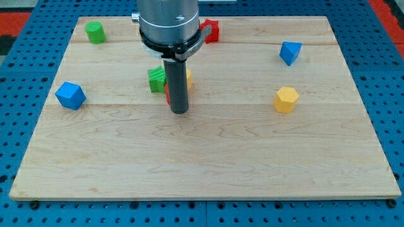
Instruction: Point your arm towards the blue cube
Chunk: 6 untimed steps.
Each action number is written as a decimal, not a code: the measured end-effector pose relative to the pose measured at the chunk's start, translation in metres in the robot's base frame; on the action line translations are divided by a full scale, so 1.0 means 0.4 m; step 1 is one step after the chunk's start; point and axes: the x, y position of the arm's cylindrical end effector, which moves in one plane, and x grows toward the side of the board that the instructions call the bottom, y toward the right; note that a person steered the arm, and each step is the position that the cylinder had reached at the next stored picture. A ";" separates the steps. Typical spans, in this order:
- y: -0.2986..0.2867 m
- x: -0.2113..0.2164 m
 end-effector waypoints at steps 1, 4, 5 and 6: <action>-0.092 0.088; -0.486 0.083; -0.553 0.018; -0.548 -0.082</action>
